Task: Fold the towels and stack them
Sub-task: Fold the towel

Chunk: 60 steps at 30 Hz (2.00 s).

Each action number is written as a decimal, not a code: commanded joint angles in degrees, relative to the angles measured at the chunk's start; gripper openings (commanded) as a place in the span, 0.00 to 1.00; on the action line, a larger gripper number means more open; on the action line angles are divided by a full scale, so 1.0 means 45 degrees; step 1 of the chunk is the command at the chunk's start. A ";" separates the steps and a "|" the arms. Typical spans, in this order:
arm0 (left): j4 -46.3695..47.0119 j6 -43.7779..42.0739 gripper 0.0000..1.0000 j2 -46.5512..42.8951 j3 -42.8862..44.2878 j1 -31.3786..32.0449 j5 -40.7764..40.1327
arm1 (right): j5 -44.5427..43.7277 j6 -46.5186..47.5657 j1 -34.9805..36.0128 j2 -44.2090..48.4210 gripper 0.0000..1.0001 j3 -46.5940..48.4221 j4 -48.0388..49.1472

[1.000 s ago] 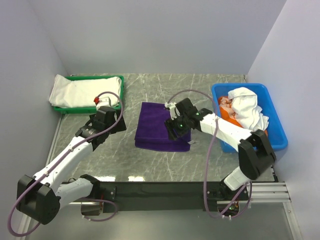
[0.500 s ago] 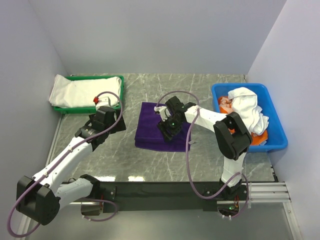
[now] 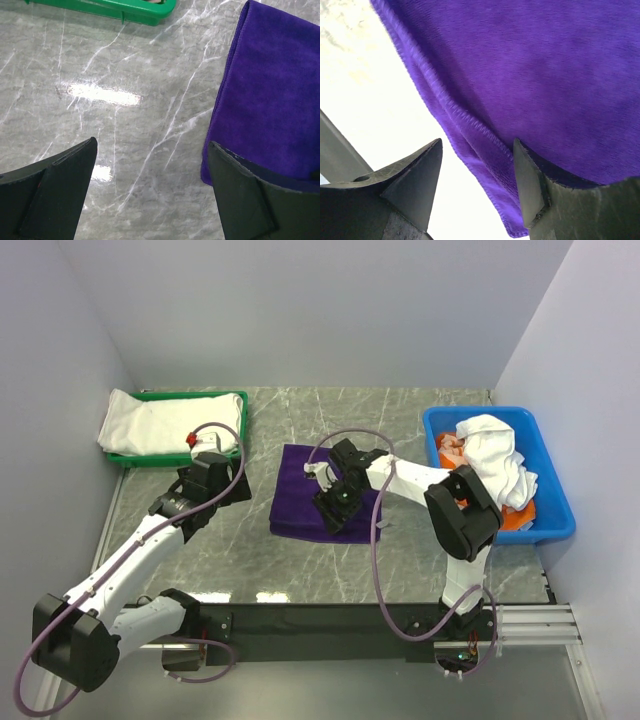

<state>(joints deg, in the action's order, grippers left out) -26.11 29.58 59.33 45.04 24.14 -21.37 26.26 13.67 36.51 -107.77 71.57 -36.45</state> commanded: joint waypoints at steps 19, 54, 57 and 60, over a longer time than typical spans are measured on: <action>0.0333 0.0085 0.95 -0.0138 0.0011 -0.0072 0.0625 | -0.1322 -0.1845 0.2198 0.3105 0.62 -0.3129 0.0579; 0.1134 0.4265 0.21 0.4803 0.0481 0.3971 0.4650 | -0.4489 -0.9326 0.1847 0.6567 0.44 -0.6058 0.3020; 0.1056 0.4461 0.14 0.5018 0.0013 0.3971 0.4650 | -0.4196 -0.9619 0.1847 0.6194 0.43 -0.6508 0.3099; 0.0899 0.4695 0.10 0.5019 -0.0475 0.3971 0.4631 | -0.4059 -0.9873 0.1847 0.6252 0.42 -0.7015 0.3119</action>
<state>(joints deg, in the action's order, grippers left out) -21.96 49.01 82.04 44.31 41.82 -1.23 8.10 -28.12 44.97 -80.07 41.98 -23.62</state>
